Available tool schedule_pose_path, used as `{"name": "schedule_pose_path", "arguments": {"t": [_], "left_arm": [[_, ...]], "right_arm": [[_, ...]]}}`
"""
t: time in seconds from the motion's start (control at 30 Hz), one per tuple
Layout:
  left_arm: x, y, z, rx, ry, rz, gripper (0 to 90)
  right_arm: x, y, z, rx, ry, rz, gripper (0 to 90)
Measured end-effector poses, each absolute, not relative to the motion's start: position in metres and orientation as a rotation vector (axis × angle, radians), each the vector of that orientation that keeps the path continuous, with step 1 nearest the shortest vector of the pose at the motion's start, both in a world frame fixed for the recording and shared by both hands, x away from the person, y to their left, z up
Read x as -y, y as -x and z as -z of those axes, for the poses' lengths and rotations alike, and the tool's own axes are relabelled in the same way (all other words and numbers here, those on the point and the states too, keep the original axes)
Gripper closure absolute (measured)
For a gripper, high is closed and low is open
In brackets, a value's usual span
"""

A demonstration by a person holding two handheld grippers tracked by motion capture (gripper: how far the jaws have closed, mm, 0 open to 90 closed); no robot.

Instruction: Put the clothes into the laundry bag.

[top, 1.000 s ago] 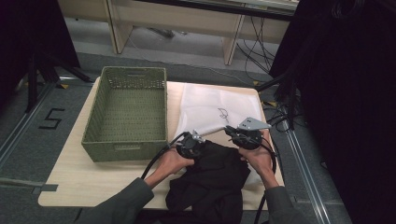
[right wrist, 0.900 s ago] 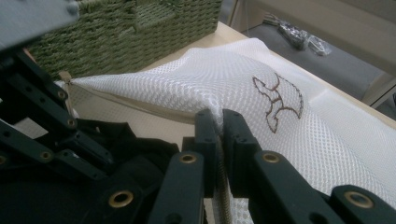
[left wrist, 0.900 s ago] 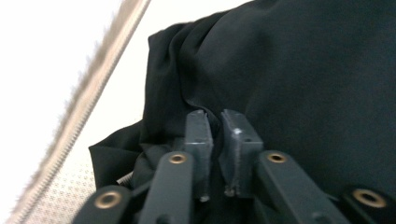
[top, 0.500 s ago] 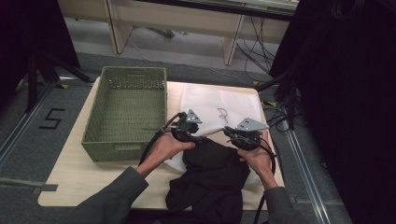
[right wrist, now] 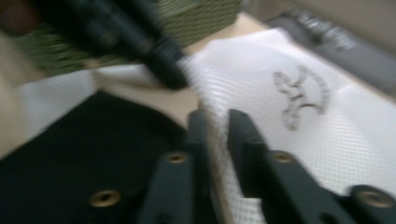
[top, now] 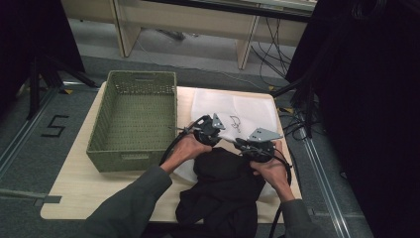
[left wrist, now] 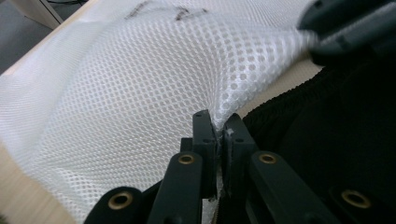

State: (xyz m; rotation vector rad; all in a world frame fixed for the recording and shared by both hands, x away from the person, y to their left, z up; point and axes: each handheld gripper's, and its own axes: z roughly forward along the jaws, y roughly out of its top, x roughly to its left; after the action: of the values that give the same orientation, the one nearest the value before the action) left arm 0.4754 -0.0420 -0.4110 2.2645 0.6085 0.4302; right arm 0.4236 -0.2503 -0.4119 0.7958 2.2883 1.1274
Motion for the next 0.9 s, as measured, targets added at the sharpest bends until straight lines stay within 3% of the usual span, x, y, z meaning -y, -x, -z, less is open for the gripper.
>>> {"name": "schedule_pose_path", "arguments": {"t": [0.07,0.17,0.37,0.53,0.57,0.6,0.67,0.77,0.9], "left_arm": [[0.04,-0.476,0.406,-0.611,-2.282,-0.415,85.5],[0.038,-0.476,0.402,-0.619,-2.295,-0.384,85.1],[0.035,-0.473,0.397,-0.596,-2.323,-0.378,84.6],[0.036,-0.473,0.398,-0.594,-2.324,-0.36,84.7],[0.036,-0.472,0.398,-0.586,-2.328,-0.356,84.7],[0.037,-0.472,0.399,-0.587,-2.327,-0.35,84.7],[0.038,-0.471,0.399,-0.584,-2.338,-0.34,84.8],[0.039,-0.469,0.4,-0.568,-2.344,-0.334,85.2],[0.038,-0.465,0.397,-0.536,-2.354,-0.314,85.4]], "right_arm": [[0.252,-0.407,0.406,-2.309,-0.82,-1.159,55.0],[0.257,-0.38,0.398,-2.378,-0.824,-1.192,39.6],[0.274,-0.33,0.411,-2.504,-0.853,-1.148,34.4],[0.271,-0.329,0.444,-2.596,-0.872,-1.061,25.3],[0.266,-0.332,0.449,-2.6,-0.867,-1.055,26.5],[0.259,-0.338,0.456,-2.579,-0.868,-1.038,33.6],[0.25,-0.349,0.461,-2.589,-0.872,-0.923,57.4],[0.24,-0.375,0.464,-2.609,-0.834,-0.881,78.6],[0.23,-0.402,0.45,-2.506,-0.818,-0.849,84.1]]}}
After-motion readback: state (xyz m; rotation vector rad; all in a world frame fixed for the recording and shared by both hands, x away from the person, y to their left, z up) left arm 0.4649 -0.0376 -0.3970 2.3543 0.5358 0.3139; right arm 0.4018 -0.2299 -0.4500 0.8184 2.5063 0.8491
